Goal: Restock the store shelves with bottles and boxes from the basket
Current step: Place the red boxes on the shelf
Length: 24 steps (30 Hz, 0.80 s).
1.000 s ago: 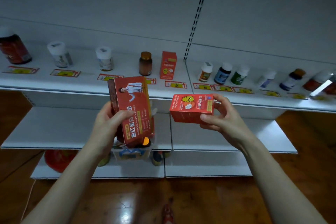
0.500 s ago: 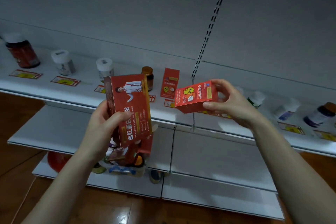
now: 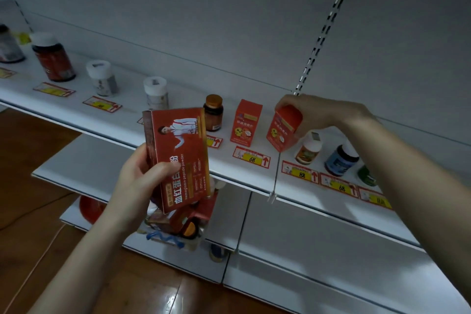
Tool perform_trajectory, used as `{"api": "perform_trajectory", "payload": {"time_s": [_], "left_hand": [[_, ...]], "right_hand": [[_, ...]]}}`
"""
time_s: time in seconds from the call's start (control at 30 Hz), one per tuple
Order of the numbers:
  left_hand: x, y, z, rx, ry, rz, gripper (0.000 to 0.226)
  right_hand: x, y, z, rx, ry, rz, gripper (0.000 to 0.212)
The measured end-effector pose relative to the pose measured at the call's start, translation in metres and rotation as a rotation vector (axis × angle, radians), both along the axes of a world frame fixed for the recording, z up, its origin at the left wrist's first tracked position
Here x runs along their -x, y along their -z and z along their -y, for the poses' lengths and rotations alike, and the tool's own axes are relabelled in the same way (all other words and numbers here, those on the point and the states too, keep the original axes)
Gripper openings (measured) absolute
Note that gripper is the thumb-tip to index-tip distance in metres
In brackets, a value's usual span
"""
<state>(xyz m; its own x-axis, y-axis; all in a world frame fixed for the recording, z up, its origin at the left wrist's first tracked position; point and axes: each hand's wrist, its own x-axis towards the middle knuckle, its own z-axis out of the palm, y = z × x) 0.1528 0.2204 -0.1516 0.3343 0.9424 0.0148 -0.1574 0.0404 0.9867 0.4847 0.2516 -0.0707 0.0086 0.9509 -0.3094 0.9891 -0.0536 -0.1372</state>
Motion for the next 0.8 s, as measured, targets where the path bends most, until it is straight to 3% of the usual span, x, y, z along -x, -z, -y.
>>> {"api": "perform_trajectory", "payload": {"time_s": [0.37, 0.53, 0.7, 0.8], "left_hand": [[-0.002, -0.002, -0.022, 0.019, -0.004, -0.026, 0.058], [-0.007, -0.001, -0.031, 0.014, 0.006, -0.043, 0.059], [-0.013, 0.000, -0.034, 0.010, 0.039, -0.070, 0.058], [-0.010, 0.000, -0.035, -0.003, 0.056, -0.078, 0.058]], "right_hand": [[-0.012, 0.034, -0.033, 0.087, -0.041, 0.058, 0.073], [-0.014, 0.028, -0.026, 0.113, 0.110, -0.138, 0.085], [-0.009, 0.032, -0.025, -0.069, 0.183, -0.091, 0.057], [-0.006, 0.034, -0.026, -0.114, 0.171, -0.124, 0.058]]}}
